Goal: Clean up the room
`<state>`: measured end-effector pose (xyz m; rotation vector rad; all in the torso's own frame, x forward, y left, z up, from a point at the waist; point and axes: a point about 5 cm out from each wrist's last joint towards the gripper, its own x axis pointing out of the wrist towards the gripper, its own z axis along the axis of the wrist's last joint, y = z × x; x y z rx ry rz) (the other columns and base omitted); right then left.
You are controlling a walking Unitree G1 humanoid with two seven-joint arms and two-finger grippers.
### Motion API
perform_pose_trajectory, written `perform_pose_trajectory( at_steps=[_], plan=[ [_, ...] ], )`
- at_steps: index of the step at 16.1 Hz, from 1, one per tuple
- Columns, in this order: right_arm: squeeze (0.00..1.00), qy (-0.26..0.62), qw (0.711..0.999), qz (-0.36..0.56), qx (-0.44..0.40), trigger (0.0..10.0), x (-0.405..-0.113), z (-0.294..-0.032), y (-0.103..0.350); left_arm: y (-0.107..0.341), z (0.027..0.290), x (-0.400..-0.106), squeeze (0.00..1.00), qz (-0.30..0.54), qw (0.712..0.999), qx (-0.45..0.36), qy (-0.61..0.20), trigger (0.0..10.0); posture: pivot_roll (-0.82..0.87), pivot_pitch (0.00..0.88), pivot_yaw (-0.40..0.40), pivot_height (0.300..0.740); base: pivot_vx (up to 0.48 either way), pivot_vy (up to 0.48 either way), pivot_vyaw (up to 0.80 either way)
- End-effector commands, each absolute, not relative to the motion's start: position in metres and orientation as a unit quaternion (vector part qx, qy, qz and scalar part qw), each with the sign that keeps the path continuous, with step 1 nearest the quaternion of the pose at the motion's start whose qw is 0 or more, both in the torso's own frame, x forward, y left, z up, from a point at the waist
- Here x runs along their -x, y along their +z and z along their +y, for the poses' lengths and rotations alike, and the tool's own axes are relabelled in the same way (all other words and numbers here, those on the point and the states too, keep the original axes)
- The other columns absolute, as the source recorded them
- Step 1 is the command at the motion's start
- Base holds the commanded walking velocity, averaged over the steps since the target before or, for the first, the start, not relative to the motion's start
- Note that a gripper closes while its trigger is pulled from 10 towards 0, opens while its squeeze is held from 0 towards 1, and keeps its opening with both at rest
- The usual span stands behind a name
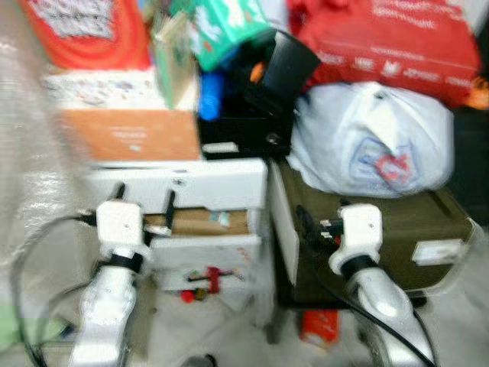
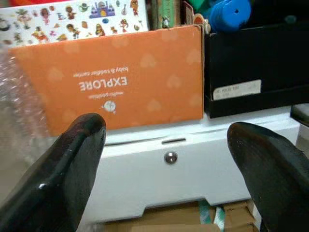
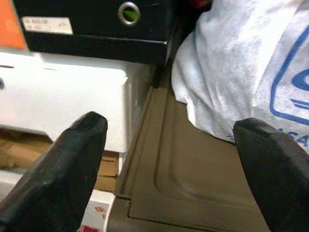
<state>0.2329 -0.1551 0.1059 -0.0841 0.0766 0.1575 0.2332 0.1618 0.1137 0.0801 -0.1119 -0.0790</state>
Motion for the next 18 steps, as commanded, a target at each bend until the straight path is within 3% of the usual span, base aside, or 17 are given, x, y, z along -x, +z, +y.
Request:
perform_pose_trajectory(
  at_steps=[1,13,18],
  plan=[
    [0.0,0.078,0.996,0.035,0.036,10.0,-0.234,-0.154,0.108,0.115,0.166,-0.234,0.0,-0.057,0.996,-0.052,-0.035,10.0,0.03,0.0,-0.003,0.74,0.0,0.0,0.8],
    [0.0,0.067,0.997,0.035,0.03,10.0,-0.236,-0.154,0.108,0.116,0.165,-0.236,0.0,-0.057,0.994,-0.079,-0.04,10.0,0.03,0.0,0.0,0.74,0.0,0.0,0.79],
    [0.0,0.012,0.999,0.044,0.009,10.0,-0.234,-0.165,0.106,0.107,0.178,-0.226,0.0,-0.029,0.997,-0.07,-0.027,10.0,0.03,0.0,0.012,0.74,0.0,0.0,0.12]
  ],
)
